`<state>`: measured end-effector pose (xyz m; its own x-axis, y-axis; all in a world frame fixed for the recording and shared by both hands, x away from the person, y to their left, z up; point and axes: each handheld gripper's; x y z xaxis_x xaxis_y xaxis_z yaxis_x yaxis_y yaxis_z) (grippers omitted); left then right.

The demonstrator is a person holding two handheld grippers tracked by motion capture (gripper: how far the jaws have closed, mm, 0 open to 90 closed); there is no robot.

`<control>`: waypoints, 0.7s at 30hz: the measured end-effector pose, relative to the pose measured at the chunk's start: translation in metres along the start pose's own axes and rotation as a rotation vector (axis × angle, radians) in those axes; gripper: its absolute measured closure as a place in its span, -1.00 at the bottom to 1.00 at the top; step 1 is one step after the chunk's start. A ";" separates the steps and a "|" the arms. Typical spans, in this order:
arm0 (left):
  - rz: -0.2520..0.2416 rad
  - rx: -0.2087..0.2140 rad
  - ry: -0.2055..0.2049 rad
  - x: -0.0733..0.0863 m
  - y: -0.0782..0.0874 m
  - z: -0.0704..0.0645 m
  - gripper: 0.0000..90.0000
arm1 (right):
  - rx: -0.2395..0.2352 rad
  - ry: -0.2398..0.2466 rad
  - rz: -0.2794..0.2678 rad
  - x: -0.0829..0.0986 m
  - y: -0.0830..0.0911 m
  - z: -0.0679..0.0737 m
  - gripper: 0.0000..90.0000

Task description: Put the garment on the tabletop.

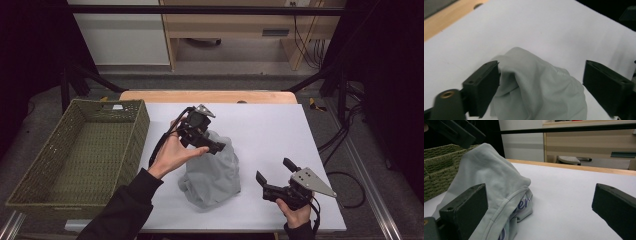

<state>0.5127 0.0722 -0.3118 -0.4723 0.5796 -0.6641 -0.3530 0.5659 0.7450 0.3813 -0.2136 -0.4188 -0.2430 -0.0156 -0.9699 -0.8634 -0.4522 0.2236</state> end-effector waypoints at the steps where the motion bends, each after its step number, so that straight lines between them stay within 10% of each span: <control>1: -0.016 -0.006 0.003 0.002 0.003 0.001 -0.78 | -0.004 -0.005 0.000 0.000 0.000 0.000 -0.98; 21: -0.354 -0.027 0.046 0.073 0.032 0.008 -0.90 | -0.005 -0.014 -0.007 0.000 0.000 -0.001 -0.99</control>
<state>0.4740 0.1370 -0.3368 -0.3519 0.3229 -0.8786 -0.5223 0.7111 0.4706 0.3815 -0.2143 -0.4187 -0.2433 0.0005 -0.9700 -0.8631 -0.4565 0.2162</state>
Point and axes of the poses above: each handheld gripper's, and its own axes: y roughly backward along the jaws, x roughly out of its underside, z roughly to its left, and after that the axes turned 2 degrees about z, right-handed
